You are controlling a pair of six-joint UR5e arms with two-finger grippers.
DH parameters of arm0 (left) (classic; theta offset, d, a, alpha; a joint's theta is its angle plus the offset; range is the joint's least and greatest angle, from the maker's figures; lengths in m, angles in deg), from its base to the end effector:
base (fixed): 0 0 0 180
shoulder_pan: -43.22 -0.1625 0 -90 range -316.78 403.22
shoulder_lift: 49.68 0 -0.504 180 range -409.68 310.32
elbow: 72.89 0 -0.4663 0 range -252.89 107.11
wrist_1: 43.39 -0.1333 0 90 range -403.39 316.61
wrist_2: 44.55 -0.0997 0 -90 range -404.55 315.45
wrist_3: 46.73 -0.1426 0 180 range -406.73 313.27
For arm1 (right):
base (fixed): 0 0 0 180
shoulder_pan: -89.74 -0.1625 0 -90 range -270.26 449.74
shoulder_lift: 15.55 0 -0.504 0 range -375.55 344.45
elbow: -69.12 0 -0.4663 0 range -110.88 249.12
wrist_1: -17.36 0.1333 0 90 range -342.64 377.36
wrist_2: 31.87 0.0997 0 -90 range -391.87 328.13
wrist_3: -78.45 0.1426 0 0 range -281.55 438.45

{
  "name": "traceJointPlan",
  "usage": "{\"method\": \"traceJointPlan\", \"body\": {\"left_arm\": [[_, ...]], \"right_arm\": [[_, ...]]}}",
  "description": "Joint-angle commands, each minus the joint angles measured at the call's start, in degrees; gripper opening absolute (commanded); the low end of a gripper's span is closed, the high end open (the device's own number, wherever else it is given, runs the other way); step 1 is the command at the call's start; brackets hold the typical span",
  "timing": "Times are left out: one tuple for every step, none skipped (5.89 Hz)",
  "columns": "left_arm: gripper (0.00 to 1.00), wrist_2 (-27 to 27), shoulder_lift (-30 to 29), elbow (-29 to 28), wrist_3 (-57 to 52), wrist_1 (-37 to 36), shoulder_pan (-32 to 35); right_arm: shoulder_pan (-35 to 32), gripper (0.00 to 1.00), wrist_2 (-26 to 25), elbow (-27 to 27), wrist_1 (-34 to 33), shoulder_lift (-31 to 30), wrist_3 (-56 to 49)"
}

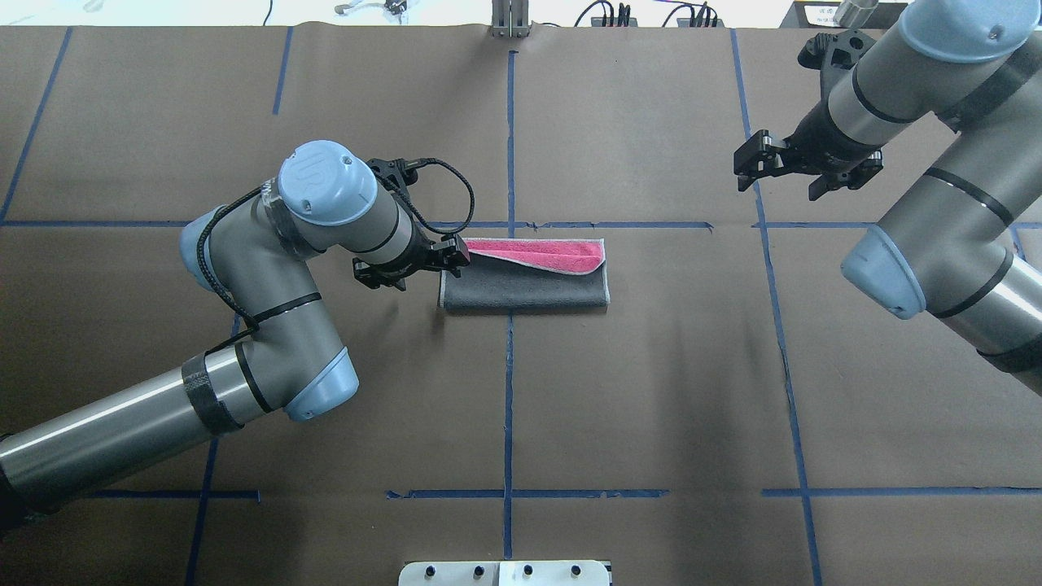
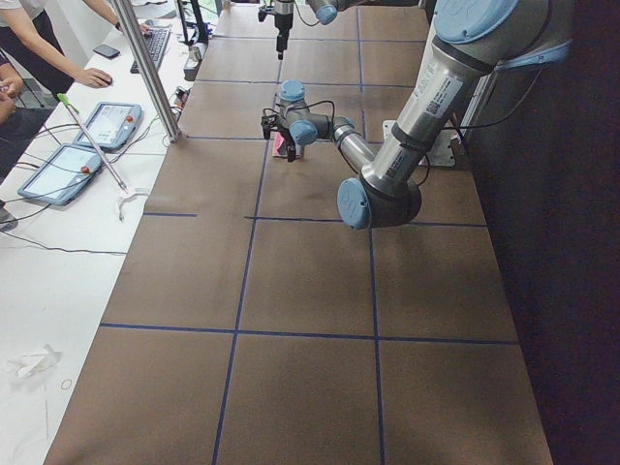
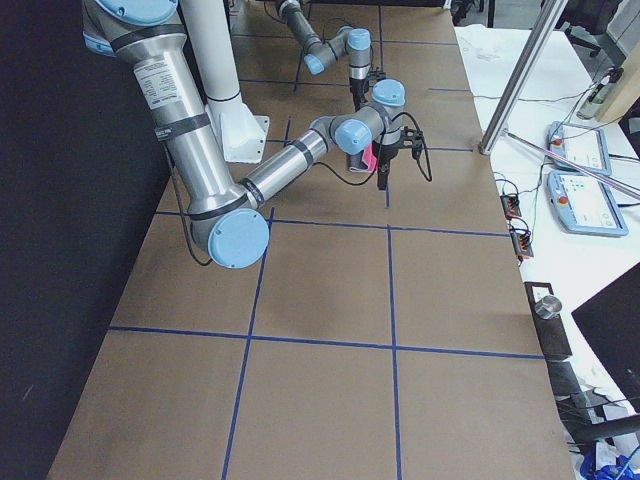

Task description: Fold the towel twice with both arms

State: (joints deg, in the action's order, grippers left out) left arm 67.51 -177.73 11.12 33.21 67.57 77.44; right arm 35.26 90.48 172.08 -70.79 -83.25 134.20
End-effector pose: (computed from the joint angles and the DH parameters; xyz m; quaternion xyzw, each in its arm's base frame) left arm 0.6757 -0.5560 0.3117 0.0065 0.4703 -0.1003 0.8767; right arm -0.3744 -0.6225 0.3955 0.0249 -0.4031 0.0726 0.9119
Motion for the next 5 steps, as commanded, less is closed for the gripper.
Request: {"method": "traceJointPlan", "body": {"left_arm": [[0.76, 0.00, 0.07, -0.08, -1.45, 0.05, -0.65], [0.61, 0.00, 0.08, -0.17, -1.37, 0.13, -0.82], [0.57, 0.00, 0.16, -0.17, -1.46, 0.05, -1.00], [0.56, 0.00, 0.16, -0.26, -1.72, 0.05, -1.09], [0.56, 0.00, 0.25, -0.26, -1.72, 0.13, -1.26]], "right_arm": [[0.08, 1.00, -0.01, -0.04, 0.00, -0.25, -0.02], [-0.01, 1.00, -0.01, -0.30, -0.09, -0.42, -0.02], [-0.27, 1.00, 0.08, -1.43, 0.00, -1.12, -0.29], [-1.41, 1.00, 0.52, -2.93, -0.09, -1.30, -3.94], [-2.72, 1.00, 0.69, -4.42, -0.17, -1.82, -5.98]]}}
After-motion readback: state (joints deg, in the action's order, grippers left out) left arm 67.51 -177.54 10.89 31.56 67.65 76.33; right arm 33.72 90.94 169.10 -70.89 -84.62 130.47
